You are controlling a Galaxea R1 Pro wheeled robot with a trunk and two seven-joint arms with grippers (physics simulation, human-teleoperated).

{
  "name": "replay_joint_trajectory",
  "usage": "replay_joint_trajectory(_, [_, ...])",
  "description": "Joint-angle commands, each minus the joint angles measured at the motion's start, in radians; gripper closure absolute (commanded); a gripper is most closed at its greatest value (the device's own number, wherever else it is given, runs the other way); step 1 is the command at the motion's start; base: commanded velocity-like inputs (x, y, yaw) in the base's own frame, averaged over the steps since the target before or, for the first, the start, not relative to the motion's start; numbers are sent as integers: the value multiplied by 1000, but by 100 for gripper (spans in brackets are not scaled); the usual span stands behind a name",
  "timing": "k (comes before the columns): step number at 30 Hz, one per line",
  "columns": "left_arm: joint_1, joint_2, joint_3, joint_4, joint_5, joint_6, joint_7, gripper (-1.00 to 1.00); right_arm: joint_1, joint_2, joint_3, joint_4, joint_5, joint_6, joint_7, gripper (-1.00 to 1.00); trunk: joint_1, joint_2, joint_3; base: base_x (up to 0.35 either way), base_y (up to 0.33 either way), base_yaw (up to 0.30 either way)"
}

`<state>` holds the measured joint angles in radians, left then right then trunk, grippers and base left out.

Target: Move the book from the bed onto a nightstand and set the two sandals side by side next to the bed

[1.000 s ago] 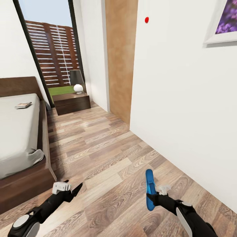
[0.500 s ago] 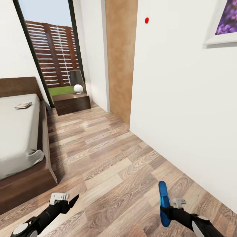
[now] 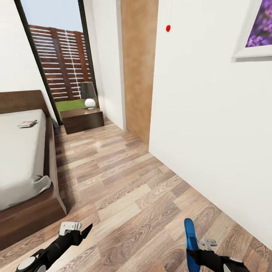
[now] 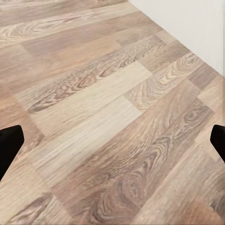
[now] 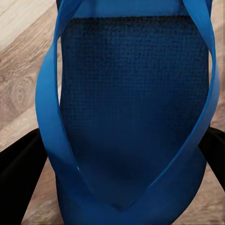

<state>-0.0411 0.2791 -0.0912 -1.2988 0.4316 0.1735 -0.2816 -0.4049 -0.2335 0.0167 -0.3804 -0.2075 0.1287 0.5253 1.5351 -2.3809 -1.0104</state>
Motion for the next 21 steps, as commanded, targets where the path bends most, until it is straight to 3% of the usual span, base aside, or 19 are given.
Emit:
replay_joint_trajectory(1, [0,-1,-1,0,10,7,-1,-100,0,0,2,0,-10,9,2,100,-4,7,2,0,0,0])
replay_joint_trajectory(21, [0,-3,-1,0,10,7,-2,-100,0,-5,2,1,-10,9,4,100,-81,147,65,0,0,0])
